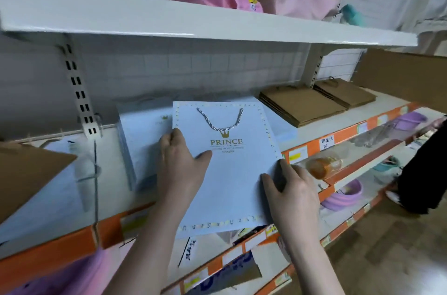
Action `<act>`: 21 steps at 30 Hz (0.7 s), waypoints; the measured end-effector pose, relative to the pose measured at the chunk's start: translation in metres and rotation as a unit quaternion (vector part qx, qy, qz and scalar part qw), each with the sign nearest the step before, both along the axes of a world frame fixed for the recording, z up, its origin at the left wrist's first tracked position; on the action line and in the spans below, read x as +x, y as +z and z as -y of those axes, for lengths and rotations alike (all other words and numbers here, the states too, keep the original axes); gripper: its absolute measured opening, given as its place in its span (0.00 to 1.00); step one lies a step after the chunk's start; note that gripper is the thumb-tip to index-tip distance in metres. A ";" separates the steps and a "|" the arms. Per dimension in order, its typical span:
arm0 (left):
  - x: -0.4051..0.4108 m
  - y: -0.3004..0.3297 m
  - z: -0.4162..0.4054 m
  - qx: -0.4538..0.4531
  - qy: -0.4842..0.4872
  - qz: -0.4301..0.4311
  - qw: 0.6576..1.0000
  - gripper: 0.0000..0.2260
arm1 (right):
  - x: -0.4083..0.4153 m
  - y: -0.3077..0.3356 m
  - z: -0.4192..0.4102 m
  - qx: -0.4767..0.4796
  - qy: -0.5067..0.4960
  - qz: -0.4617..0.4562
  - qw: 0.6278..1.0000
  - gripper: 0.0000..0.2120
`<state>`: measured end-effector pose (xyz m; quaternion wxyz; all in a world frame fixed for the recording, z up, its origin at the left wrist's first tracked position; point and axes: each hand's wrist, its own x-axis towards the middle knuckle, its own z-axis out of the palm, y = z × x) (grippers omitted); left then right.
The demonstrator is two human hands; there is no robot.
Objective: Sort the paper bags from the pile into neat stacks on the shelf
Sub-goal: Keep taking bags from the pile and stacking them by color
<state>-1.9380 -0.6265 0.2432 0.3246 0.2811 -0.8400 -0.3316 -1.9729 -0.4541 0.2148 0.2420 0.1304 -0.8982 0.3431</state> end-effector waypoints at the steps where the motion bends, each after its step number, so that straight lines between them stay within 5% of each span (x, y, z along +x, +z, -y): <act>1: -0.016 0.002 -0.001 -0.008 0.004 0.004 1.000 0.27 | -0.016 0.002 0.000 0.005 0.001 0.001 1.000 0.14; 21: -0.205 -0.006 -0.013 -0.013 0.114 0.114 0.987 0.28 | -0.255 -0.006 0.017 0.058 0.100 -0.022 0.993 0.09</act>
